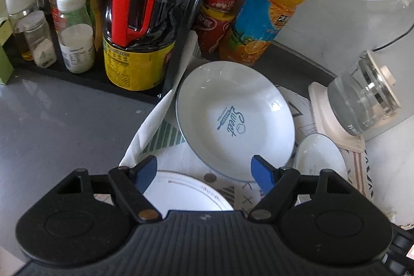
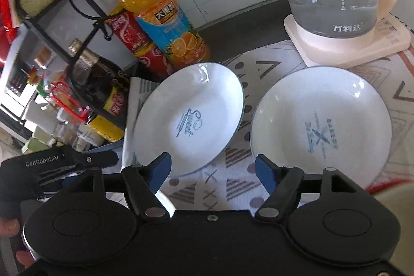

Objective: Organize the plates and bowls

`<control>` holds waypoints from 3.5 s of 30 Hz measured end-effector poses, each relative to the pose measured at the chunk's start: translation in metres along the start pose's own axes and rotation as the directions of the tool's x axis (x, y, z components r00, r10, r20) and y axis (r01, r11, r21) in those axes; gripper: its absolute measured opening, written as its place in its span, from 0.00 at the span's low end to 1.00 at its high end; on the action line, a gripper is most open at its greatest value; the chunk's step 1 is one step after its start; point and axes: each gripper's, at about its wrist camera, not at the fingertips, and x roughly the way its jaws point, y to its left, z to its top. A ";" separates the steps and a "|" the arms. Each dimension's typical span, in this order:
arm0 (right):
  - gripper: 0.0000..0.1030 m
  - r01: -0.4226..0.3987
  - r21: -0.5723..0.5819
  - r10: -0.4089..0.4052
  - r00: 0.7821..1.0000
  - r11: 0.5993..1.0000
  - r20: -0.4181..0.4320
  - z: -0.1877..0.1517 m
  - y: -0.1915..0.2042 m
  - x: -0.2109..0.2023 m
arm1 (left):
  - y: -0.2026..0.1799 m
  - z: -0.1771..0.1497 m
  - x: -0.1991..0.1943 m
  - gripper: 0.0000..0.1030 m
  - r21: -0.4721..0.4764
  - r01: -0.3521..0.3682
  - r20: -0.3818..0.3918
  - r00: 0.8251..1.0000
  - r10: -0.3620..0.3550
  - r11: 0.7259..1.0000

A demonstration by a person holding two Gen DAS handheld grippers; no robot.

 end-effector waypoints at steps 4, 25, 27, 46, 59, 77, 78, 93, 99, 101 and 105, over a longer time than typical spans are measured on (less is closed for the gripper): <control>0.69 0.016 -0.002 -0.016 1.000 1.000 0.003 0.009 0.002 0.012 | 0.006 0.005 0.021 0.75 -0.012 -0.007 -0.016 1.000 0.007 1.000; 0.28 0.065 0.066 -0.051 0.980 0.996 -0.193 0.032 -0.013 0.096 | 0.023 0.010 0.106 0.38 -0.135 -0.008 -0.135 0.991 -0.011 0.991; 0.28 0.076 0.053 -0.063 0.977 0.996 -0.203 0.031 -0.011 0.103 | 0.023 0.009 0.108 0.36 -0.132 -0.011 -0.120 0.993 -0.005 0.991; 0.12 0.118 0.004 -0.117 0.991 0.993 -0.060 0.026 -0.001 0.075 | 0.021 0.005 0.087 0.15 -0.124 0.036 -0.060 0.997 -0.044 0.992; 0.12 0.136 -0.019 -0.137 0.991 0.990 -0.015 -0.005 0.020 0.030 | 0.019 -0.016 0.044 0.15 -0.090 0.069 -0.039 0.997 -0.073 0.994; 0.12 0.122 -0.021 -0.121 0.992 0.992 0.023 -0.070 0.037 -0.022 | 0.033 -0.067 -0.023 0.15 -0.062 0.073 -0.013 0.997 -0.074 0.995; 0.12 0.121 -0.022 -0.121 0.992 0.992 0.022 -0.074 0.038 -0.024 | 0.035 -0.070 -0.026 0.15 -0.062 0.073 -0.013 0.997 -0.074 0.995; 0.12 0.127 -0.059 -0.127 0.992 0.990 0.004 -0.124 0.053 -0.039 | 0.066 -0.118 -0.051 0.15 -0.088 0.061 -0.015 0.998 -0.063 0.994; 0.12 0.138 -0.075 -0.139 0.990 0.988 -0.007 -0.129 0.055 -0.038 | 0.075 -0.129 -0.052 0.15 -0.108 0.059 -0.023 0.998 -0.062 0.992; 0.12 0.140 -0.082 -0.141 0.990 0.987 -0.010 -0.131 0.055 -0.037 | 0.076 -0.132 -0.052 0.15 -0.111 0.058 -0.025 0.998 -0.062 0.992; 0.12 0.141 -0.092 -0.143 0.989 0.986 -0.022 -0.132 0.056 -0.034 | 0.078 -0.135 -0.049 0.15 -0.124 0.055 -0.033 0.998 -0.059 0.991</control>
